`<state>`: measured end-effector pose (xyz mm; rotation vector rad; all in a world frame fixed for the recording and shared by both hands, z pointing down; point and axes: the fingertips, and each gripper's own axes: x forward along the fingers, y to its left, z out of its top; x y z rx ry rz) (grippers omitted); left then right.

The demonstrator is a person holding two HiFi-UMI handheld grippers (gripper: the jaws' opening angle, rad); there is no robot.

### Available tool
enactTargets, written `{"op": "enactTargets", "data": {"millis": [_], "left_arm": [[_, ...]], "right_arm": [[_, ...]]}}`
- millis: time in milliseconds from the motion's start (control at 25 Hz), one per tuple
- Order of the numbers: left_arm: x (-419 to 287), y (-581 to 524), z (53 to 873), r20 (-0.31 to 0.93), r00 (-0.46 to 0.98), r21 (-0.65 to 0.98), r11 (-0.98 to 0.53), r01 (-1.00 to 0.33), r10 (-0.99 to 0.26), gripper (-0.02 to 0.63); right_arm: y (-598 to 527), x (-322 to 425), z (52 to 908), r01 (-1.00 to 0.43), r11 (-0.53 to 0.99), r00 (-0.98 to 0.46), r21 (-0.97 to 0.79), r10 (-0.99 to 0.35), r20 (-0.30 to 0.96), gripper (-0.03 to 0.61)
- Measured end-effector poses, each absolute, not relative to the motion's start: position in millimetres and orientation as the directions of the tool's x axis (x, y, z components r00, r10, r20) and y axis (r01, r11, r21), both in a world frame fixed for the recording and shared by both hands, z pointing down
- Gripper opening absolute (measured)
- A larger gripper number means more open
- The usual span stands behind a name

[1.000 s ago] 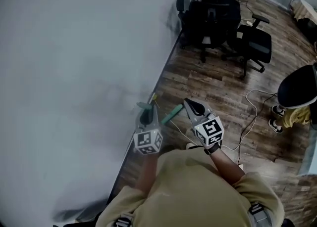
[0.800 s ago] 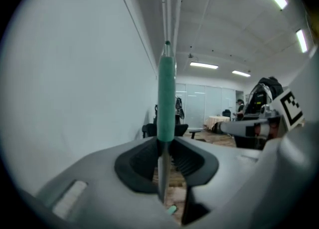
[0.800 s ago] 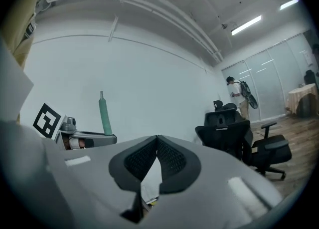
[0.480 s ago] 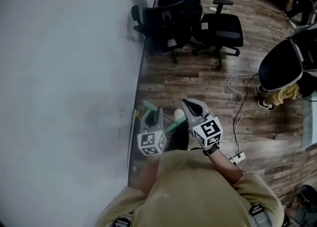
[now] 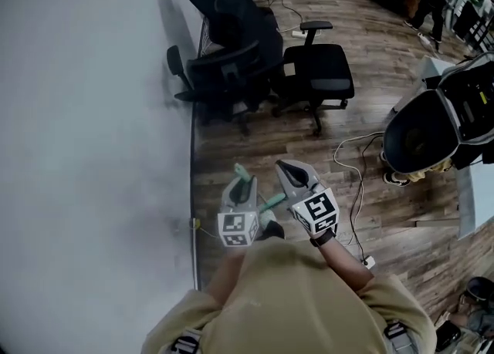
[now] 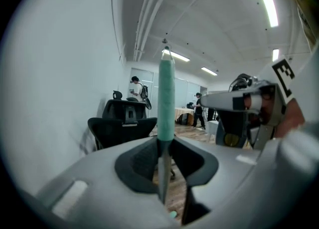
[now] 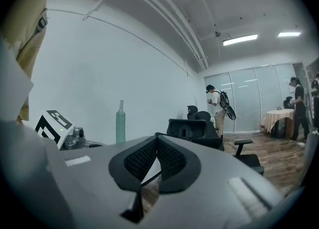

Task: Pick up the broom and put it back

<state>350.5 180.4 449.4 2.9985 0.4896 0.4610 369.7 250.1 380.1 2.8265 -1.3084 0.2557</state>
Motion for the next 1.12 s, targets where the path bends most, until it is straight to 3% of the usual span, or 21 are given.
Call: {"op": "enactTargets", "data": {"millis": [240,440,760,1120], "left_arm": [[418,136,450,0.28,0.919,0.086,-0.96,0.265,0.278,0.084],[439,74,461,0.269,0.953,0.104,-0.988,0.113,0.137,0.084],[418,-3,493,0.3,0.941,0.161,-0.963,-0.215,-0.16,0.083],[366,-60,565,0.483,0.711,0.095,-0.777,-0.622,-0.511,0.084]], "right_arm": [[207,448,373,-0.783,-0.622,0.612,-0.004,-0.772,0.17,0.005],[144,475,389,-0.862,-0.506,0.496,-0.005,-0.846,0.194,0.005],[37,460,422,-0.987,-0.154,0.141,-0.033,-0.957,0.253,0.005],[-53,440,443,-0.952,0.292,-0.305,-0.086,-0.911,0.278,0.005]]}}
